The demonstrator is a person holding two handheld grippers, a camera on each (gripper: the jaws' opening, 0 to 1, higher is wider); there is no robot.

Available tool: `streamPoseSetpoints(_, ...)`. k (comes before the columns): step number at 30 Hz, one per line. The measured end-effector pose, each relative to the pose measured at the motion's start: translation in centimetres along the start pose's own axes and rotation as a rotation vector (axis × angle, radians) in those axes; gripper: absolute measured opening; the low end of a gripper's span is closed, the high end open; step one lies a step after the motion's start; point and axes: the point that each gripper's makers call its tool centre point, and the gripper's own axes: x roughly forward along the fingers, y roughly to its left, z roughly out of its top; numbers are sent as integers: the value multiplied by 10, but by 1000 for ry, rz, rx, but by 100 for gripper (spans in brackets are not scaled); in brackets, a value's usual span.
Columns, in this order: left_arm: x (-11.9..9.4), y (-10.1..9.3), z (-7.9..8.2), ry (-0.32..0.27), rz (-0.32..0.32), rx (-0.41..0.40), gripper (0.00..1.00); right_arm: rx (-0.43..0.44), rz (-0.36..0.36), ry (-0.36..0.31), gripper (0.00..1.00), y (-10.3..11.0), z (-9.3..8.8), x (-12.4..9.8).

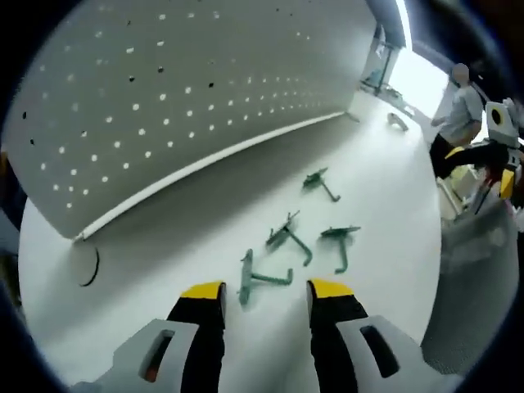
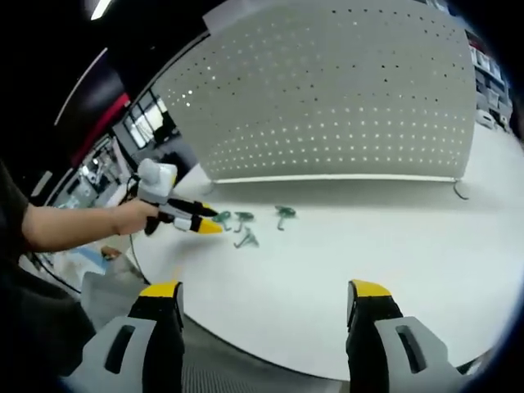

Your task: Insert the hook assembly into the mounting plate slot until the hook locks in place.

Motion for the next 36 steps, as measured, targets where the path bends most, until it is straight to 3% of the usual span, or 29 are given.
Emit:
streamPoseSetpoints(2, 2, 4, 0, 9, 22, 15, 40, 16, 12, -8, 82, 1, 1, 0)
streamPoseSetpoints(3, 3, 3, 0, 14, 14, 21, 36, 81, 33, -25, 82, 4, 3, 1)
streamPoseSetpoints(6, 4, 3, 0, 32, 16, 74, 26, 159, 47, -59, 82, 2, 7, 1)
streamPoseSetpoints(18, 9, 15, 2, 43, 42, 138, 7, 164, 36, -61, 81, 4, 8, 2)
streamPoseSetpoints(22, 9, 10, 3, 36, 21, 120, 7, 154, 36, -66, 81, 6, 7, 3)
streamPoseSetpoints(29, 9, 10, 3, 41, 28, 157, 4, 130, 20, -59, 81, 1, 6, 3)
streamPoseSetpoints(36, 0, 18, 13, 2, 50, 159, 4, 158, 12, -62, 77, -3, 6, 4)
